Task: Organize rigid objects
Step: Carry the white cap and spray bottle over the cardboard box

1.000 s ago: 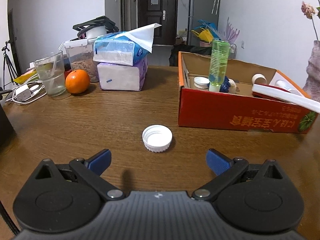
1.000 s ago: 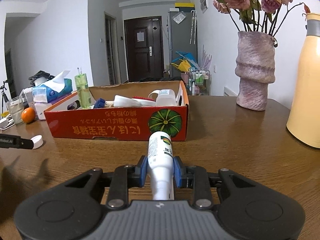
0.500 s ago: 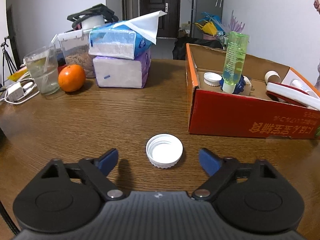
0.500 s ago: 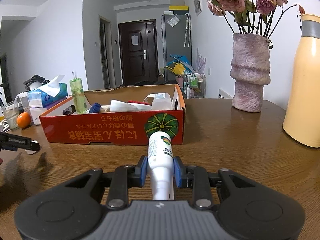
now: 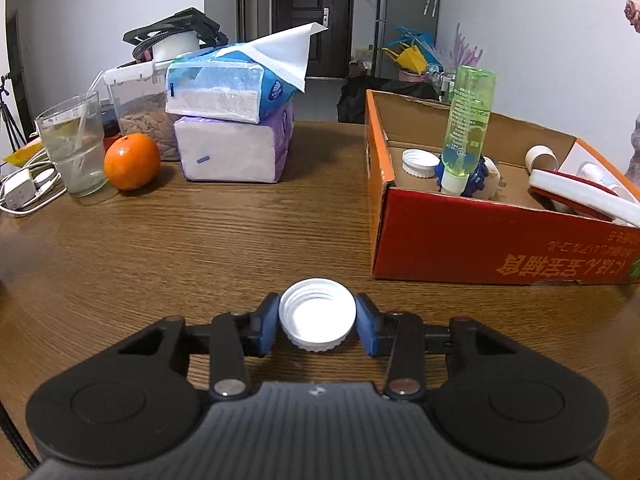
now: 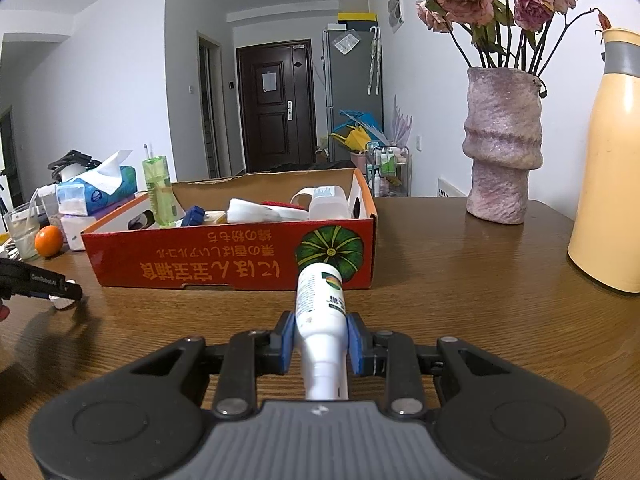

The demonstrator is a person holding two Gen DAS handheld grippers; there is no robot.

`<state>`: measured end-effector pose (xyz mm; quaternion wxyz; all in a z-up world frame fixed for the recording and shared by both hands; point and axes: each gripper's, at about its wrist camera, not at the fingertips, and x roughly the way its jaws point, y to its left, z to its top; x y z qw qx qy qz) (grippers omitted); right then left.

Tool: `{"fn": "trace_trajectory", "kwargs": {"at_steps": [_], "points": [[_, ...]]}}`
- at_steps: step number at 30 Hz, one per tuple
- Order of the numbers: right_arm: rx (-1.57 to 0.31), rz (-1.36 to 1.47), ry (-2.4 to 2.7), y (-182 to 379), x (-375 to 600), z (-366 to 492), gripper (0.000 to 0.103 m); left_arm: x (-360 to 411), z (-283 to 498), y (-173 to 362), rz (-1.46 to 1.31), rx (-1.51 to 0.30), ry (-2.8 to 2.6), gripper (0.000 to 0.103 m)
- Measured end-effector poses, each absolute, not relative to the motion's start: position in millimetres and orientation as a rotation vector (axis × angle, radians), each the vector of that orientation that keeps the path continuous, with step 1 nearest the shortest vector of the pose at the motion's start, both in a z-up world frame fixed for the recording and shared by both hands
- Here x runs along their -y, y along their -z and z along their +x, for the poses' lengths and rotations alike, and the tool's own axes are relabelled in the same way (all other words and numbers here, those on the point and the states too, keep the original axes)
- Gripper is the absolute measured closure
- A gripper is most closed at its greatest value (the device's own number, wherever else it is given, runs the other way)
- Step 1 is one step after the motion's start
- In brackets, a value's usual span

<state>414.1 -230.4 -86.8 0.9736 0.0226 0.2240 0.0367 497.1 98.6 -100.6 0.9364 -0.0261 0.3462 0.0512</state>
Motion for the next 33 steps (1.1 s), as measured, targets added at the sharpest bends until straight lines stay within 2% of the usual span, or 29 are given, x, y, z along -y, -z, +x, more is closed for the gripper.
{"fn": "trace_trajectory", "kwargs": {"at_steps": [33], "points": [[-0.375,0.077,-0.145,68.3,221.0,386.4,0.076,-39.8,414.6,51.5,-0.023,-0.524,0.037,0.062]]}}
